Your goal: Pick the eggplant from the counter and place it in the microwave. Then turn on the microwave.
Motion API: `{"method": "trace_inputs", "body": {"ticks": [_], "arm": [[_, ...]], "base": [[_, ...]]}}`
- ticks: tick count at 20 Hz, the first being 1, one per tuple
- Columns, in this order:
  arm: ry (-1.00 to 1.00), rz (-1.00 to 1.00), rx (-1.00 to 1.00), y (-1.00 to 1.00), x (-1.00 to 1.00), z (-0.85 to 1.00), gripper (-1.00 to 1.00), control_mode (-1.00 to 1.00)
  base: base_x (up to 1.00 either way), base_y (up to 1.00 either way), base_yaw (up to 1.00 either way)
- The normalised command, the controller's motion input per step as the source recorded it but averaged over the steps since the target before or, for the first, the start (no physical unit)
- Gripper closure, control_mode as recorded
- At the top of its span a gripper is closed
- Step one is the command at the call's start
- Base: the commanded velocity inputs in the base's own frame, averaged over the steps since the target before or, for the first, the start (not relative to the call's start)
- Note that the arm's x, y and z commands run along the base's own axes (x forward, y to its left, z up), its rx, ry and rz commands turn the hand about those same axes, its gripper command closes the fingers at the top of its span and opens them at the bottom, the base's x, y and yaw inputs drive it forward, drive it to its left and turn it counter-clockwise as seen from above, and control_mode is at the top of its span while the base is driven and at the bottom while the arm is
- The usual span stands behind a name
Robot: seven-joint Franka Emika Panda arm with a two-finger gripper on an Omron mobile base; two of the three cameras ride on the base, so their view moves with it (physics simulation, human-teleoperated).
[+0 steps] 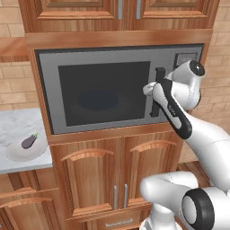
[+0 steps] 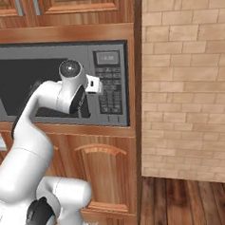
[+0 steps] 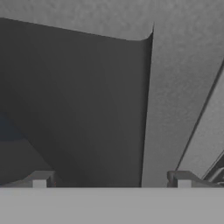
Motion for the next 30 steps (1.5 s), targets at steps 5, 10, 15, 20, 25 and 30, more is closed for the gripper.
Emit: {"method": "trace_inputs", "body": {"ticks": [5, 10, 15, 20, 25, 30], "arm": [[0.00, 0.00, 0.00, 0.03, 0.27, 0.00, -1.00, -1.00], [0.00, 0.00, -0.02, 0.10, 0.27, -0.03, 1.00, -1.00], [0.00, 0.00, -0.02, 0.14, 0.06, -0.03, 1.00, -1.00], [0.00, 0.03, -0.02, 0.18, -0.06, 0.00, 1.00, -1.00], [-0.09, 0.08, -0.01, 0.15, -0.44, 0.00, 1.00, -1.00], [-0.19, 0.09, -0.02, 0.13, -0.60, 0.00, 1.00, -1.00]], "base": [[0.00, 0.00, 0.00], [0.00, 0.00, 0.00], [0.00, 0.00, 0.00], [0.00, 0.00, 0.00], [0.00, 0.00, 0.00], [0.00, 0.00, 0.00]]}}
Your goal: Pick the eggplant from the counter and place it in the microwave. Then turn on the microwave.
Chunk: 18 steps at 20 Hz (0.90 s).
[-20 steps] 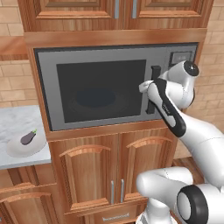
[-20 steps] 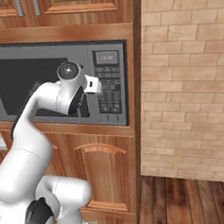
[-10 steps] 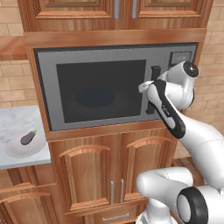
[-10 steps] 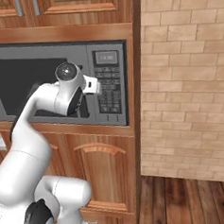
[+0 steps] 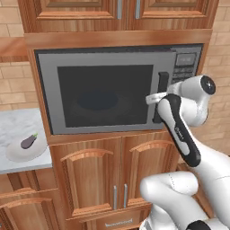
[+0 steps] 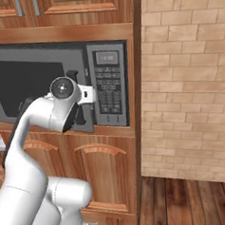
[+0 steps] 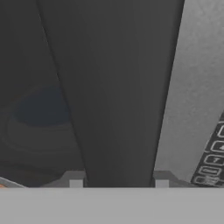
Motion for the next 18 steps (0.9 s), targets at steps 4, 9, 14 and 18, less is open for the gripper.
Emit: {"method": "trace_inputs", "body": {"ticks": [4, 9, 14, 18], "arm": [[-0.19, 0.09, -0.02, 0.13, -0.64, 0.00, 1.00, -1.00], [-0.06, 0.07, -0.02, 0.15, -0.59, 0.06, 1.00, -1.00], [0.00, 0.07, -0.03, 0.17, -0.54, 0.16, 1.00, -1.00], [0.04, 0.05, -0.04, 0.20, -0.51, 0.18, 1.00, -1.00]], "base": [[0.00, 0.00, 0.00], [0.00, 0.00, 0.00], [0.00, 0.00, 0.00], [0.00, 0.00, 0.00]]}}
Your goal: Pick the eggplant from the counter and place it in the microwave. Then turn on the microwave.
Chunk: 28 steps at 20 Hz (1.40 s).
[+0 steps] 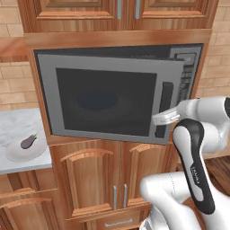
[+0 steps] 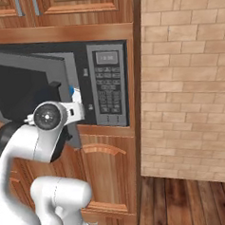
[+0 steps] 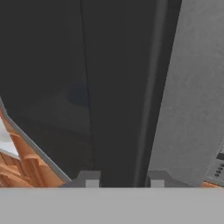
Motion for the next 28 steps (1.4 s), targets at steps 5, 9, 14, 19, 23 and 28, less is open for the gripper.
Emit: {"method": "trace_inputs", "body": {"ticks": [5, 9, 14, 19, 23, 28], "arm": [[0.06, 0.03, -0.04, 0.21, -0.49, 0.18, 1.00, -1.00], [0.04, 0.01, -0.03, 0.23, -0.51, 0.14, 1.00, -1.00], [0.00, 0.00, -0.02, 0.27, -0.51, 0.09, 1.00, -1.00], [-0.03, 0.00, -0.03, 0.33, -0.48, 0.08, 1.00, -1.00], [-0.10, 0.00, -0.06, 0.41, -0.44, 0.04, 1.00, -1.00], [-0.14, 0.00, -0.09, 0.34, -0.28, 0.04, 1.00, -1.00]], "base": [[0.00, 0.00, 0.00], [0.00, 0.00, 0.00], [0.00, 0.00, 0.00], [0.00, 0.00, 0.00], [0.00, 0.00, 0.00], [0.00, 0.00, 0.00]]}}
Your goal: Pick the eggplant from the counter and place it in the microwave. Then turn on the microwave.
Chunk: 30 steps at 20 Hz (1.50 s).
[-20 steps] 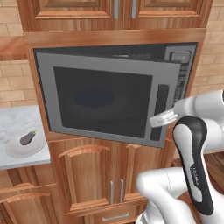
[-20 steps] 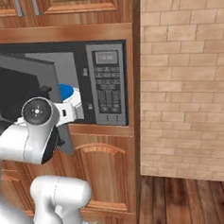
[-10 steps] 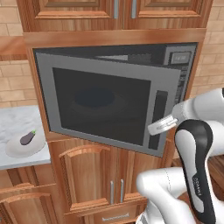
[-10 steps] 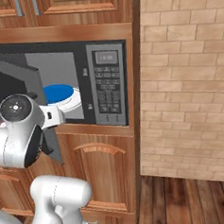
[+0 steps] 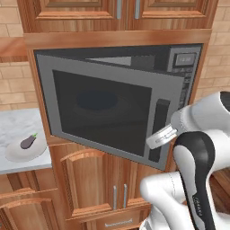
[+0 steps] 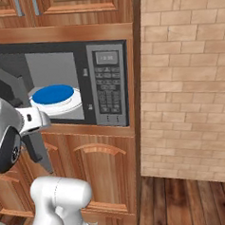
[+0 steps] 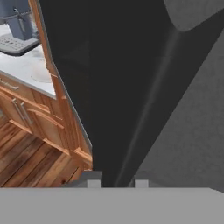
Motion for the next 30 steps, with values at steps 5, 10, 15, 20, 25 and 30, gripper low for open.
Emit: {"method": "trace_inputs", "body": {"ticks": [5, 10, 15, 20, 25, 30], "arm": [[-0.17, 0.00, -0.11, 0.27, -0.22, 0.02, 1.00, -1.00], [-0.11, 0.00, -0.07, 0.16, -0.19, 0.00, -1.00, -1.00], [-0.03, -0.11, 0.01, -0.06, -0.28, 0.02, -1.00, -1.00], [-0.01, -0.14, 0.14, -0.11, -0.57, 0.07, -1.00, -1.00], [0.02, -0.14, 0.19, -0.17, -0.36, 0.09, -1.00, -1.00], [0.12, -0.09, 0.31, -0.33, -0.11, 0.12, -1.00, -1.00]], "base": [[0.00, 0.00, 0.00], [0.00, 0.00, 0.00], [0.00, 0.00, 0.00], [0.00, 0.00, 0.00], [0.00, 0.00, 0.00], [0.00, 0.00, 0.00]]}}
